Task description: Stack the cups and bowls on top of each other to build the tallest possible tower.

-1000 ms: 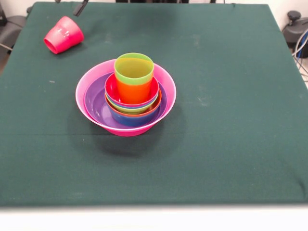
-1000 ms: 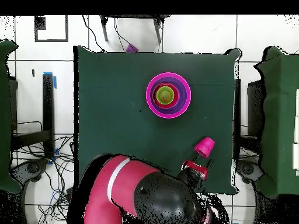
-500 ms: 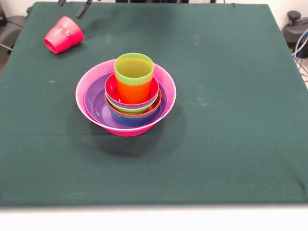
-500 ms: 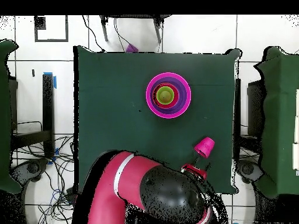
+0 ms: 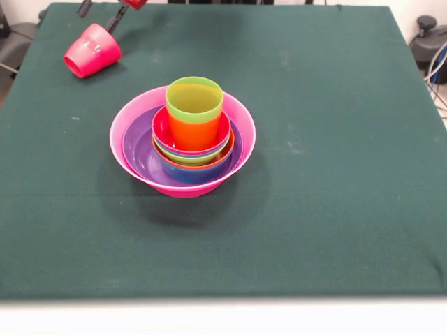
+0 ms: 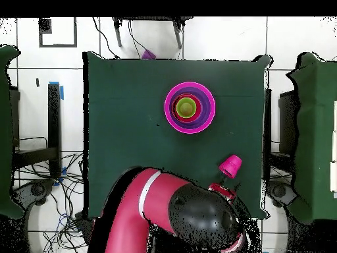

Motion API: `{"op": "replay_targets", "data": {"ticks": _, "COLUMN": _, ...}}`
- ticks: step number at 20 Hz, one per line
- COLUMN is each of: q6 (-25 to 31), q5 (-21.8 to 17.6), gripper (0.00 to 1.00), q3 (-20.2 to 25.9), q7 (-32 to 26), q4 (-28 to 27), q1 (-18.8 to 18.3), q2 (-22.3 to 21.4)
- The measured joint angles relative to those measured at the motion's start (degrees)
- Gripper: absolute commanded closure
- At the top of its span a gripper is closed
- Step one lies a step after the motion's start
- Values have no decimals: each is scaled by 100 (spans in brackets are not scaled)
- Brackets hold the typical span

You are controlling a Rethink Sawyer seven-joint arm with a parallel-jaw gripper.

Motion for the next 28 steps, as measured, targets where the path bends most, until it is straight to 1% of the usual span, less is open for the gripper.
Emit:
{"op": "replay_targets", "data": {"ticks": 10, "q6": 0, "q5": -2, "gripper": 0, "q3": 0, "q7": 0, "q4": -337, "q1": -76, "q2": -10}}
{"op": "replay_targets", "data": {"ticks": 11, "q6": 0, "q5": -2, "gripper": 100, "q3": 1, "q7": 0, "q4": -421, "q1": -76, "q2": -10}}
{"op": "replay_targets", "data": {"ticks": 20, "q6": 62, "q5": -13, "gripper": 100, "q3": -6, "q7": 0, "q4": -638, "q1": -76, "q2": -12}}
{"op": "replay_targets", "data": {"ticks": 24, "q6": 132, "q5": -111, "gripper": 100, "q3": -4, "q7": 0, "q4": -712, "q1": -104, "q2": -32}}
{"op": "replay_targets", "data": {"ticks": 27, "q6": 377, "q5": -637, "gripper": 100, "q3": 31, "q7": 0, "q4": -793, "q1": -270, "q2": -168}}
{"op": "replay_targets", "data": {"ticks": 28, "q6": 515, "q5": -912, "gripper": 100, "q3": 78, "q7": 1, "q4": -813, "q1": -374, "q2": -266}}
